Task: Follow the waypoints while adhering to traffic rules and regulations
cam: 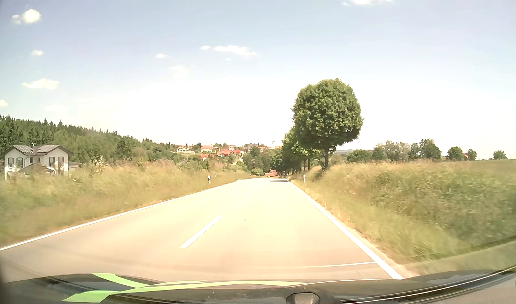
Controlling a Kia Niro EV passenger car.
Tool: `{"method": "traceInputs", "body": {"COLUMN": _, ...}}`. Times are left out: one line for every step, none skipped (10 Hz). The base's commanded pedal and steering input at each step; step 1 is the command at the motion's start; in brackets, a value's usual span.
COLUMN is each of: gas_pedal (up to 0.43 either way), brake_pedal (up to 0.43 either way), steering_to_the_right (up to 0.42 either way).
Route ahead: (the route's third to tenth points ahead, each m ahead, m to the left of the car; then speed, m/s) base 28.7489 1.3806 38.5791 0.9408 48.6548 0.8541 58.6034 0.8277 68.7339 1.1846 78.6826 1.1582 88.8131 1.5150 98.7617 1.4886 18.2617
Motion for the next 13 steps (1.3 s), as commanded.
{"method": "traceInputs", "body": {"gas_pedal": 0.169, "brake_pedal": 0.0, "steering_to_the_right": -0.001}}
{"method": "traceInputs", "body": {"gas_pedal": 0.169, "brake_pedal": 0.0, "steering_to_the_right": -0.001}}
{"method": "traceInputs", "body": {"gas_pedal": 0.169, "brake_pedal": 0.0, "steering_to_the_right": -0.001}}
{"method": "traceInputs", "body": {"gas_pedal": 0.169, "brake_pedal": 0.0, "steering_to_the_right": -0.001}}
{"method": "traceInputs", "body": {"gas_pedal": 0.169, "brake_pedal": 0.0, "steering_to_the_right": -0.001}}
{"method": "traceInputs", "body": {"gas_pedal": 0.177, "brake_pedal": 0.0, "steering_to_the_right": -0.001}}
{"method": "traceInputs", "body": {"gas_pedal": 0.177, "brake_pedal": 0.0, "steering_to_the_right": -0.001}}
{"method": "traceInputs", "body": {"gas_pedal": 0.177, "brake_pedal": 0.0, "steering_to_the_right": -0.001}}
{"method": "traceInputs", "body": {"gas_pedal": 0.177, "brake_pedal": 0.0, "steering_to_the_right": -0.001}}
{"method": "traceInputs", "body": {"gas_pedal": 0.177, "brake_pedal": 0.0, "steering_to_the_right": -0.001}}
{"method": "traceInputs", "body": {"gas_pedal": 0.177, "brake_pedal": 0.0, "steering_to_the_right": -0.001}}
{"method": "traceInputs", "body": {"gas_pedal": 0.177, "brake_pedal": 0.0, "steering_to_the_right": 0.0}}
{"method": "traceInputs", "body": {"gas_pedal": 0.177, "brake_pedal": 0.0, "steering_to_the_right": 0.0}}
